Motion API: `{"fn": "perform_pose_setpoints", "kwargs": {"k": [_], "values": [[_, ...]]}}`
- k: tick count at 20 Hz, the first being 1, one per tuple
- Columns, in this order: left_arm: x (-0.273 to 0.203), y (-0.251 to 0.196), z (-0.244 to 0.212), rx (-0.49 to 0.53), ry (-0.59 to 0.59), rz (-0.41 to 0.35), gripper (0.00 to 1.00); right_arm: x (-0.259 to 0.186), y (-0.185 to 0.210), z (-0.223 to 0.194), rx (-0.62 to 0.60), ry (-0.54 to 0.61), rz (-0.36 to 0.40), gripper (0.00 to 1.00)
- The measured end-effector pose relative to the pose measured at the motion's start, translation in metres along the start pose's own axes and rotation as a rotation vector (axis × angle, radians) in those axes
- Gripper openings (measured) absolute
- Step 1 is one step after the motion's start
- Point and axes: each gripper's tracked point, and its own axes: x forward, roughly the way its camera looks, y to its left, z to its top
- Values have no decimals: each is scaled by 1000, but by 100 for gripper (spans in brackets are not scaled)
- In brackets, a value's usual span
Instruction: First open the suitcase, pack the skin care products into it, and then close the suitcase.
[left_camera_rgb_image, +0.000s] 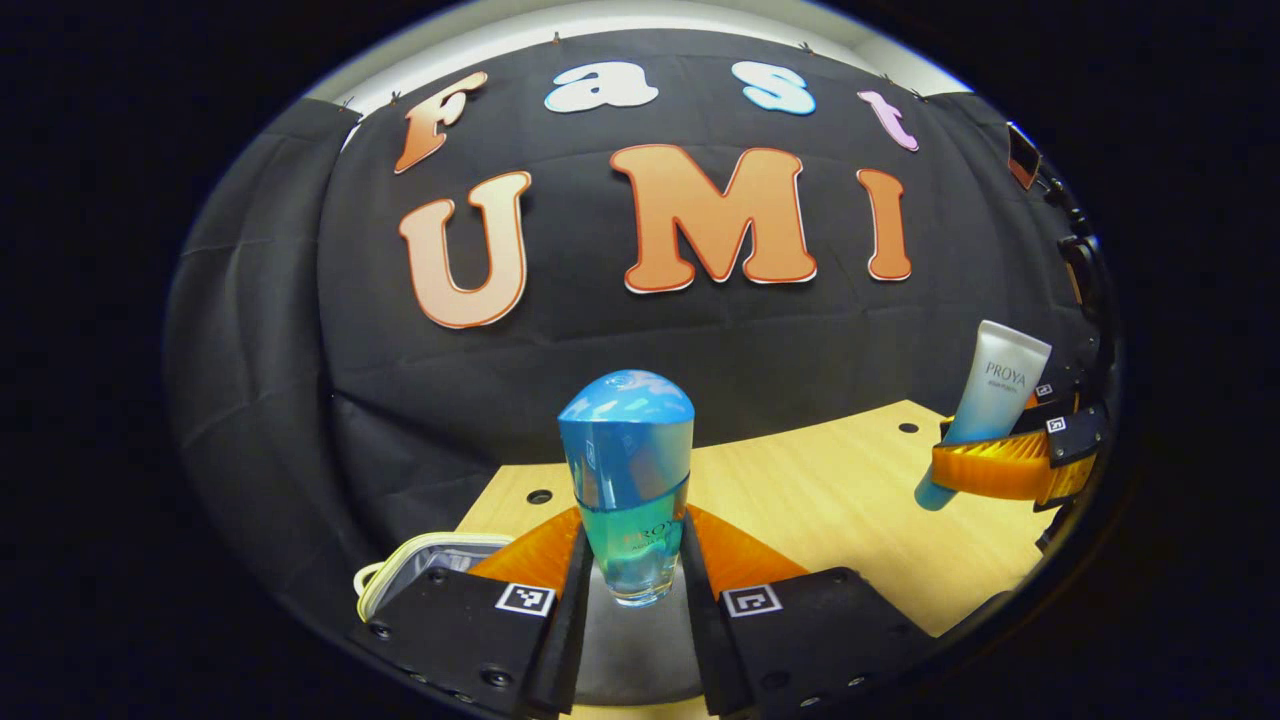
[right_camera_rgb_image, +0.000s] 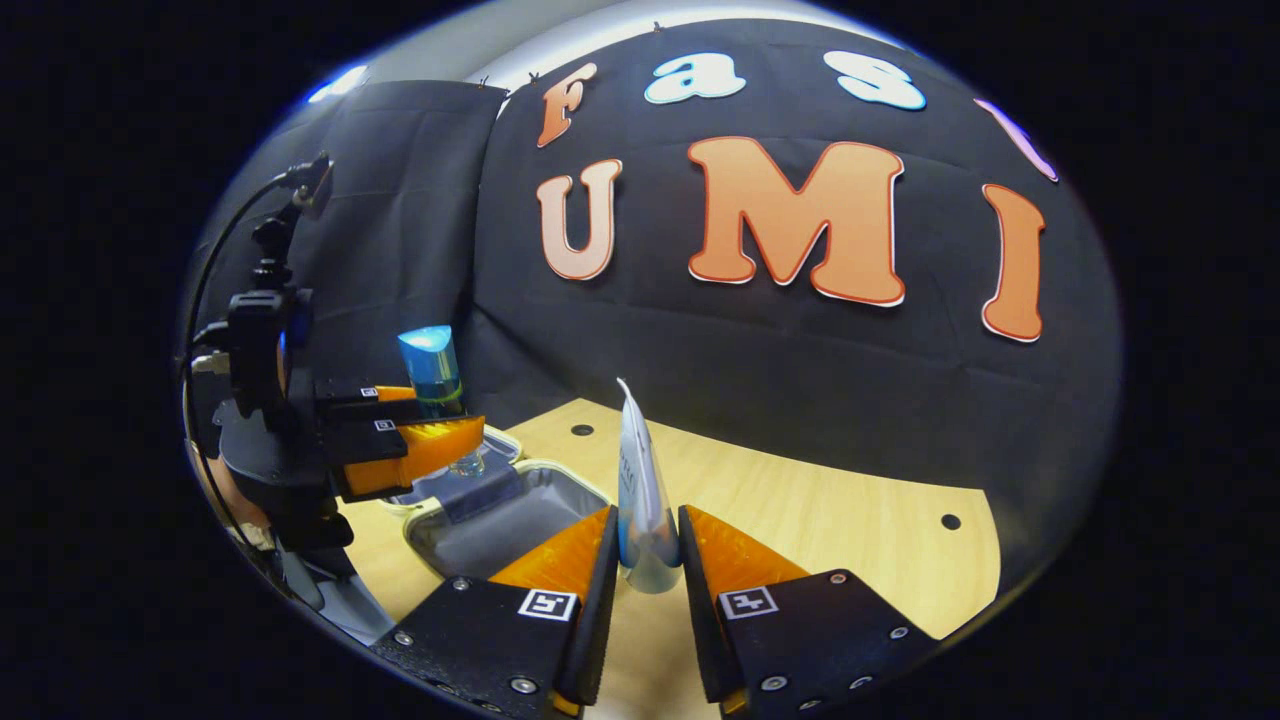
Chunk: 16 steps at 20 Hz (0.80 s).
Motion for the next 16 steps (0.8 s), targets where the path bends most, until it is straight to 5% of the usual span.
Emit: {"fn": "perform_pose_setpoints", "kwargs": {"k": [16], "values": [[48,57,-142,-70,344,-161,46,62,86,-42,123,131,-19,38]]}}
